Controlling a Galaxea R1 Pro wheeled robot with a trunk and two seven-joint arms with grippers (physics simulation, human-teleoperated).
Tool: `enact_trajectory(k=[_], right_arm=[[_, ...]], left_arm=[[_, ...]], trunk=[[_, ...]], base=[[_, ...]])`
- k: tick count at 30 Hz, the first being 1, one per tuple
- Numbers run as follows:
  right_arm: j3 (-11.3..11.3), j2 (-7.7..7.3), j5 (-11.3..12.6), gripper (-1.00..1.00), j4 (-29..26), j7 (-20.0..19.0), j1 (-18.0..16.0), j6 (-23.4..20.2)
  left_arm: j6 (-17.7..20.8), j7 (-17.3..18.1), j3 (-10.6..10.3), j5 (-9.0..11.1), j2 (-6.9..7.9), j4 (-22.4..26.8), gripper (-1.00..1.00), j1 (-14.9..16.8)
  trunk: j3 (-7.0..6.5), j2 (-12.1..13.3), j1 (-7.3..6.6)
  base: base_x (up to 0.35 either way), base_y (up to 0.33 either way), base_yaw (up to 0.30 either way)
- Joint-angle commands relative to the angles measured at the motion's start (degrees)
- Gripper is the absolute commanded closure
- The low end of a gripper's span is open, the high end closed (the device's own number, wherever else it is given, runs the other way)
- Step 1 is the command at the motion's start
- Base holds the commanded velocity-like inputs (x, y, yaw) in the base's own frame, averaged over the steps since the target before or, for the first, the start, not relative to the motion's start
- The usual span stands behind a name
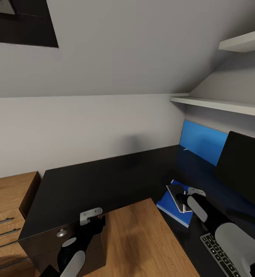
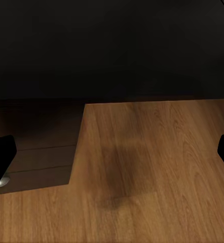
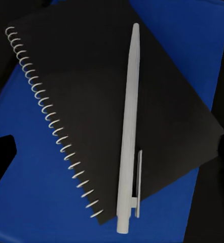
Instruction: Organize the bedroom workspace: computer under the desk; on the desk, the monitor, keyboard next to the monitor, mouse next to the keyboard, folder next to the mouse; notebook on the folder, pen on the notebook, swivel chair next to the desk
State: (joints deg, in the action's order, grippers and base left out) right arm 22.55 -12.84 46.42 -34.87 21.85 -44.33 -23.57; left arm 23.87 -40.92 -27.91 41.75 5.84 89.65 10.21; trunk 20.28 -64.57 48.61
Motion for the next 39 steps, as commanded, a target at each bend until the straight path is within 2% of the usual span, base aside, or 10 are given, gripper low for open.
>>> enact_trajectory(k=[1, 7, 14, 20, 21, 28, 39], right_arm=[[0.5, -0.11, 0.5, -1.00, -0.9, 0.6, -0.1, 0.0], [0.5, -0.26, 0.5, -1.00, -6.1, 1.5, 0.0, 0.4], [0.6, -0.36, 0.5, -1.00, -12.4, 5.4, 0.3, 0.5], [0.7, -0.37, 0.7, -1.00, -21.9, 10.9, 3.9, 0.2], [0.8, -0.34, 0.7, -1.00, -25.3, 13.1, 5.2, 0.0], [1.2, -0.15, 0.8, -1.00, -35.2, 18.0, 9.5, -0.2], [1.5, 0.08, 0.9, -1.00, -36.8, 18.5, 10.2, -0.2]], left_arm=[[0.1, -0.5, -0.1, 0.4, 0.05, 0.1, -1.00, 0.1], [0.1, -0.5, -0.1, 0.4, 0.05, 0.1, -1.00, 0.1], [0.1, -0.5, -0.1, 0.4, 0.05, 0.1, -1.00, 0.1], [0.1, -0.5, -0.1, 0.4, 0.05, 0.1, -1.00, 0.1], [0.1, -0.5, -0.1, 0.4, 0.05, 0.1, -1.00, 0.1], [0.0, -0.5, -0.1, 0.4, 0.05, 0.1, -1.00, 0.1], [0.1, -0.5, -0.1, 0.4, 0.05, 0.1, -1.00, 0.1]], trunk=[[0.08, -0.1, 0.01], [0.08, -0.1, 0.01], [0.08, -0.1, 0.01], [0.08, -0.1, 0.01], [0.08, -0.1, 0.01], [0.08, -0.1, 0.01], [0.08, -0.1, 0.01]], base=[[0.000, 0.000, 0.000], [0.000, 0.000, 0.000], [0.000, 0.000, 0.000], [0.000, 0.000, 0.000], [0.000, 0.000, 0.000], [-0.049, 0.000, 0.000], [-0.313, 0.000, 0.000]])
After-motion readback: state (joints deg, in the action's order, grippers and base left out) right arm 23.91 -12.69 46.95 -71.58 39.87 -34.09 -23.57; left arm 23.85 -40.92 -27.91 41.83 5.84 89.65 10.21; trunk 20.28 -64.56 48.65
